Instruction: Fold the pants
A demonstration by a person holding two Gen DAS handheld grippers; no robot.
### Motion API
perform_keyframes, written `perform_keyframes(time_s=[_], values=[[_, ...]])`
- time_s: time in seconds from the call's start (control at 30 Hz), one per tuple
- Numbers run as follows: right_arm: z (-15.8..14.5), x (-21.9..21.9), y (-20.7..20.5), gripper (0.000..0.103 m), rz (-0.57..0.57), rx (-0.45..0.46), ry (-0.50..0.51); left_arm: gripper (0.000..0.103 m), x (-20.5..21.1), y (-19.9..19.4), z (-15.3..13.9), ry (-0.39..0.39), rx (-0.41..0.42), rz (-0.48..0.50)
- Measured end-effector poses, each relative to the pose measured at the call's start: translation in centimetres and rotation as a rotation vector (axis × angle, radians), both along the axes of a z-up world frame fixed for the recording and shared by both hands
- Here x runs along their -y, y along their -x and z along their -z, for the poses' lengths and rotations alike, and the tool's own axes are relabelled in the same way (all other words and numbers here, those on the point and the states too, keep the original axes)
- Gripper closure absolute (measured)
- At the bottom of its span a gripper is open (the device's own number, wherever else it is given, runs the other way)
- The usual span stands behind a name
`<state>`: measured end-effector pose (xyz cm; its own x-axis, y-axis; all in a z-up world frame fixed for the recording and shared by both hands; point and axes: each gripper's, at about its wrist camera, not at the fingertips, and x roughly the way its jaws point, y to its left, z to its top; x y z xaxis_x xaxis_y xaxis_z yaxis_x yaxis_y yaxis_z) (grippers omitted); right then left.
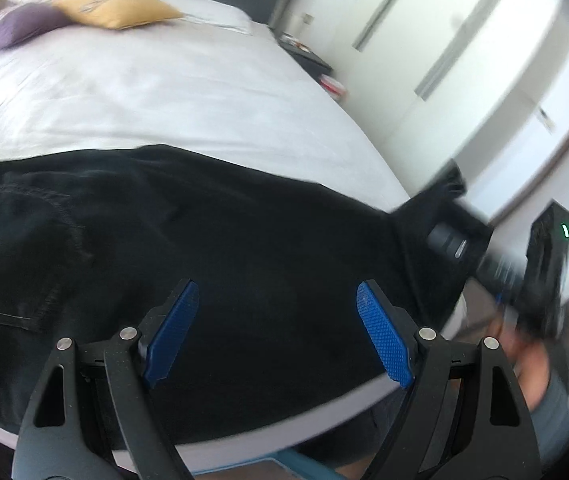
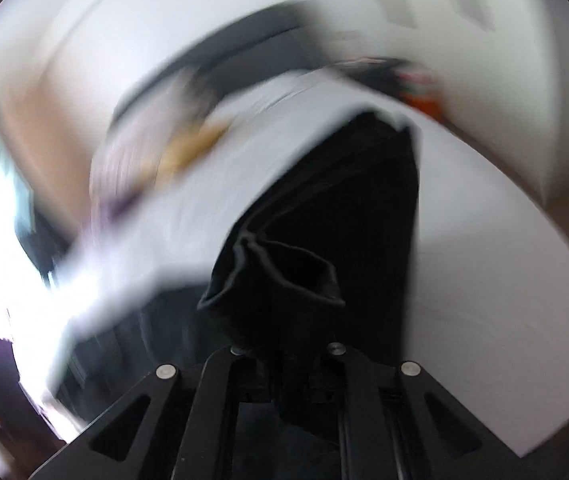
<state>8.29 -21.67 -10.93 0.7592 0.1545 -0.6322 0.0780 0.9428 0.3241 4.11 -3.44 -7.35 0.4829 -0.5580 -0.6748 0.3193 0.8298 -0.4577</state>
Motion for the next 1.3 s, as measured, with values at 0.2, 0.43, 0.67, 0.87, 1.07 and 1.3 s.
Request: perform_keyframes(time_s=[0.2,0.43,0.67,0.87,1.07,1.3], values=[[4.4,-6.1,-1.0,0.095,-0.105,-0.119,0.149,0.022,-3.6,-2.4,1.9,0.116,-0.084,-0.067],[3.1,-7.6,0.3,0.095,-0.124,-0.049,0.290,0.017,1.1,-6.1,4.1,0.234,-0.253,0.047],[3.4,-9.3,1.3,0.095,-0.161,0.006,0.428,0.014,5.4,-9.5,3.8,0.197,-0.294,0.138],[3.2,-10.2,1.8,0.095,-0.186,0.027,0.483,0.041,8.0,-10.1,4.2,0.181,-0.319,0.232],[2.4,-11.5,1.6,0.095,-0.209,0.033,0.487,0.091,5.6,-9.4,3.9,0.174,-0.299,0.231],[0.9,-16.6,1.1,0.095,-0.324,0.090,0.489,0.092,-0.7,-9.2,1.0,0.143,-0.221,0.188]])
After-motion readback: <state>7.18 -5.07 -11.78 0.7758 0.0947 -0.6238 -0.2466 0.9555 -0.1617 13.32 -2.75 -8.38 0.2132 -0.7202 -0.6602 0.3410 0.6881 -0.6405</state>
